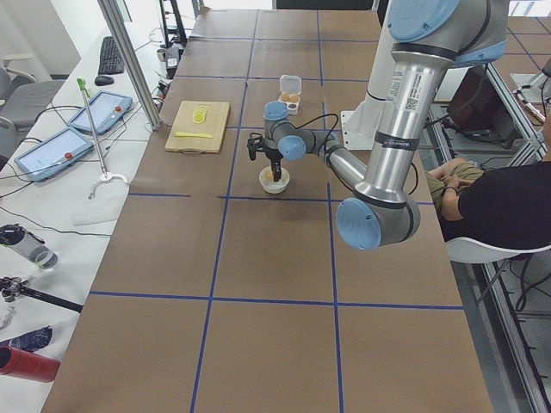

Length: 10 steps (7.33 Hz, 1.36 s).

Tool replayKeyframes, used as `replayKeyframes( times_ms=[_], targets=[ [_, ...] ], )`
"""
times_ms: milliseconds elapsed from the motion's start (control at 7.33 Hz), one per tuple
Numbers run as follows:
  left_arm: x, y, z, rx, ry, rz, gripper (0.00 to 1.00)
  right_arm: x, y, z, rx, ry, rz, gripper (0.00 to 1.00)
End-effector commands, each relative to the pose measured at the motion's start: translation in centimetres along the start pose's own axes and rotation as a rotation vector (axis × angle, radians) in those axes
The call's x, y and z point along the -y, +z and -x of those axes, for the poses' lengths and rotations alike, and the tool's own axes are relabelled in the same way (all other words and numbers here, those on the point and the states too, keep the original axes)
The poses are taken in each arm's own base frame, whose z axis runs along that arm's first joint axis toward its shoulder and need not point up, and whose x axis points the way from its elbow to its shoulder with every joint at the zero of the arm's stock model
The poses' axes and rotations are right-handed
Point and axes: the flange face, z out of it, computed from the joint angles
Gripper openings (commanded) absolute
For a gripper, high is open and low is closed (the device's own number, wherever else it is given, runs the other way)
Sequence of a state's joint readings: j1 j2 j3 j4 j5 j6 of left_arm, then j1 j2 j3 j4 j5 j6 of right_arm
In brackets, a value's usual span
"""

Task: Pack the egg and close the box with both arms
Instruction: 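Close the left gripper around the brown egg inside the bowl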

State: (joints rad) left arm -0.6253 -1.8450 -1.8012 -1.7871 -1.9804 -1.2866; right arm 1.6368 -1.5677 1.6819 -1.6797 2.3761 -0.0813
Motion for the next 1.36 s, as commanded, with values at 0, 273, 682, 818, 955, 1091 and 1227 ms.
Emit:
replayKeyframes(
  times_ms=[0,273,682,818,955,1091,1227],
  targets=[
    [-0.2,0.9,0.0,0.014,0.001,0.008,0.71,0.0,0.0,0.0,0.0,-0.001,-0.001,1.0],
    [0.2,1.3,0.0,0.026,0.001,-0.014,0.71,0.0,-0.1,0.1,0.001,-0.002,-0.002,1.0],
    [0.3,1.3,0.1,0.027,0.001,-0.017,0.51,0.1,-0.2,0.2,0.001,-0.002,-0.004,1.0],
    [0.2,1.2,0.1,0.025,0.0,-0.017,0.35,0.1,-0.2,0.2,0.001,-0.002,-0.004,1.0],
    [0.2,0.8,0.0,0.021,0.001,-0.018,0.24,0.1,-0.2,0.2,0.003,-0.002,-0.004,1.0],
    [0.3,0.5,0.1,0.016,-0.001,-0.022,0.15,0.1,-0.1,0.2,0.004,-0.001,-0.003,1.0],
    [0.3,-0.1,0.4,0.01,0.0,-0.027,0.08,0.1,-0.1,0.2,0.009,-0.001,-0.003,1.0]
  ],
)
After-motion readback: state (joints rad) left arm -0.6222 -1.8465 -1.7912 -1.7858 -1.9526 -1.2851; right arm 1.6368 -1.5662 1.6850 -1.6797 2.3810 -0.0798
